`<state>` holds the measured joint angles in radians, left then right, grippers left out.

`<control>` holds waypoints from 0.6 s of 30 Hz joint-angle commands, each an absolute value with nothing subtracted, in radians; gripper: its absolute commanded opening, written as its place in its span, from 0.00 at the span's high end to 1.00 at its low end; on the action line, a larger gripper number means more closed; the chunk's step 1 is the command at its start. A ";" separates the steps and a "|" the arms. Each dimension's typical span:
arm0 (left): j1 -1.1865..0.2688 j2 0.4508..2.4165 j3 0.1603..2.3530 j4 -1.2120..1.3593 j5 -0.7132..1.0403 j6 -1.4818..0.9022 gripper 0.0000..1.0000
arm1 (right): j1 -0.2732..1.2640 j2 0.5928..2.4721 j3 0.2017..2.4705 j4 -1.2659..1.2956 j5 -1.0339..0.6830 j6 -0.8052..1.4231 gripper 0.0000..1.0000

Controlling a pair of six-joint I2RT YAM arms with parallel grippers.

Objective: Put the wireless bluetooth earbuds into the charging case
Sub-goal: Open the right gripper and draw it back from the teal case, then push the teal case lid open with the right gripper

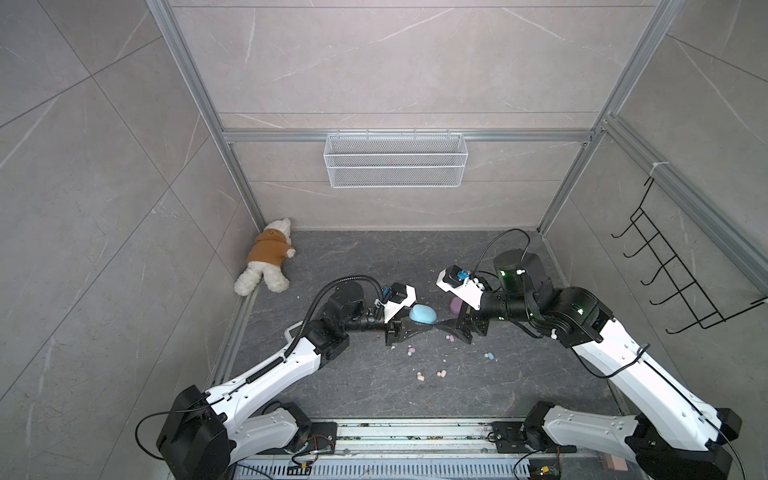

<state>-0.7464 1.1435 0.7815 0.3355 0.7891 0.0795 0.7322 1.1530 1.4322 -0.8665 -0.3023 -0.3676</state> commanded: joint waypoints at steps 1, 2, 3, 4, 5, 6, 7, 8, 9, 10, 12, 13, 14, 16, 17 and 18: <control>-0.749 1.144 0.803 0.356 0.817 0.100 0.85 | 0.746 1.164 1.429 -0.838 -0.295 -0.380 0.04; -0.749 1.143 0.804 0.356 0.818 0.098 0.85 | 0.749 1.168 1.431 -0.838 -0.291 -0.380 0.04; -0.749 1.143 0.804 0.356 0.818 0.098 0.85 | 0.751 1.171 1.431 -0.839 -0.287 -0.382 0.04; -0.750 1.143 0.805 0.355 0.818 0.097 0.85 | 0.753 1.174 1.431 -0.839 -0.286 -0.383 0.04; -0.749 1.142 0.804 0.353 0.819 0.098 0.85 | 0.755 1.178 1.430 -0.840 -0.284 -0.385 0.04; -0.750 1.141 0.804 0.354 0.818 0.099 0.85 | 0.759 1.182 1.431 -0.843 -0.284 -0.385 0.05; -0.749 1.139 0.804 0.354 0.819 0.099 0.85 | 0.762 1.186 1.431 -0.843 -0.281 -0.386 0.05; -0.750 1.138 0.804 0.353 0.818 0.100 0.85 | 0.765 1.191 1.431 -0.845 -0.279 -0.387 0.05; -0.749 1.137 0.805 0.352 0.819 0.101 0.85 | 0.767 1.194 1.431 -0.844 -0.272 -0.388 0.05; -0.749 1.137 0.805 0.350 0.818 0.100 0.85 | 0.770 1.198 1.431 -0.842 -0.263 -0.387 0.05; -0.750 1.135 0.806 0.348 0.818 0.102 0.85 | 0.770 1.202 1.433 -0.832 -0.235 -0.375 0.05; -0.750 1.135 0.807 0.344 0.817 0.104 0.85 | 0.772 1.205 1.438 -0.830 -0.219 -0.368 0.05; -0.750 1.135 0.808 0.342 0.816 0.104 0.85 | 0.772 1.210 1.441 -0.830 -0.207 -0.362 0.05; -0.750 1.134 0.809 0.333 0.816 0.111 0.85 | 0.772 1.210 1.446 -0.819 -0.167 -0.344 0.05; -0.750 1.132 0.809 0.331 0.817 0.112 0.85 | 0.772 1.210 1.447 -0.814 -0.148 -0.335 0.05; -0.751 1.131 0.810 0.329 0.818 0.113 0.85 | 0.773 1.210 1.449 -0.813 -0.140 -0.336 0.05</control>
